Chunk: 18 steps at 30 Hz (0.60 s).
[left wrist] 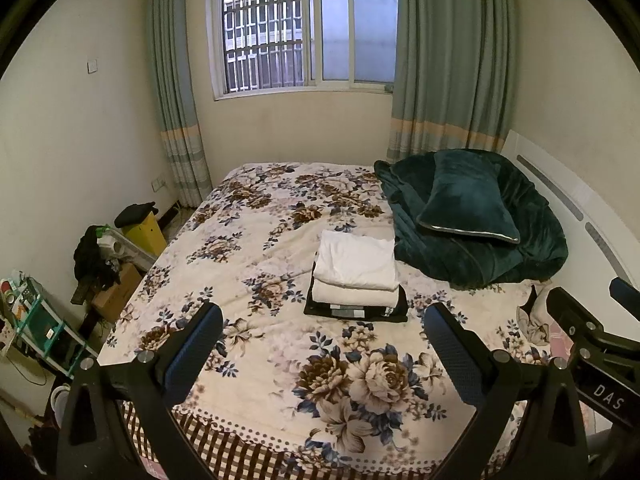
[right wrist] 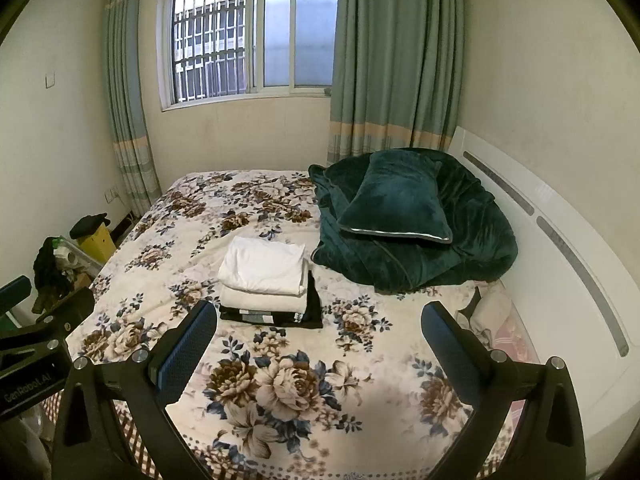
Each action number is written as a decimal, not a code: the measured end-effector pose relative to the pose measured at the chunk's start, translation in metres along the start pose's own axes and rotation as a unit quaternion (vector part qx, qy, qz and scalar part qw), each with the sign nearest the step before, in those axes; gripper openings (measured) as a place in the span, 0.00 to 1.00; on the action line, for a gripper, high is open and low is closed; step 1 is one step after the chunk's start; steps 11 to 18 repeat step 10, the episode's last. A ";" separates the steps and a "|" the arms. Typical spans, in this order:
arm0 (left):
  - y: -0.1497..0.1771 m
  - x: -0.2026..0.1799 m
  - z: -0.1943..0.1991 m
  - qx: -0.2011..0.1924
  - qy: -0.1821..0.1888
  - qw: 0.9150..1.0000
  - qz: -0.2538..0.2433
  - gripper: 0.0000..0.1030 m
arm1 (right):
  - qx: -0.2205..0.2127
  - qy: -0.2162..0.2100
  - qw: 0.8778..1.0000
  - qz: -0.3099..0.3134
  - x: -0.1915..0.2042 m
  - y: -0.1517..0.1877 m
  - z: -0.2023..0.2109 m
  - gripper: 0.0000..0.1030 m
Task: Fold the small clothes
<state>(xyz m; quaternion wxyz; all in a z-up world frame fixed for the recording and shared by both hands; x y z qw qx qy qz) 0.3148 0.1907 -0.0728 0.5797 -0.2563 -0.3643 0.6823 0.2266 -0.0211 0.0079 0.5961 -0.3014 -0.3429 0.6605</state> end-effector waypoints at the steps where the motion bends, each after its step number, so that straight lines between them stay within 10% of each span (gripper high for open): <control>1: 0.000 0.000 0.000 0.000 0.001 1.000 0.000 1.00 | -0.001 0.001 1.000 -0.001 0.000 0.000 0.000 1.00; 18: -0.001 -0.001 0.003 -0.005 -0.004 1.000 -0.001 1.00 | -0.004 0.008 1.000 -0.007 -0.002 0.002 0.006 1.00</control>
Point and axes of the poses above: each gripper's, at about its wrist camera, not at the fingertips, and z roughly against the way its jaws point, x to its left, y to its underside, the point moved 9 cm from there along -z, roughly the way its jaws point, and after that the axes turned 7 degrees about -y, right-handed, at the moved point
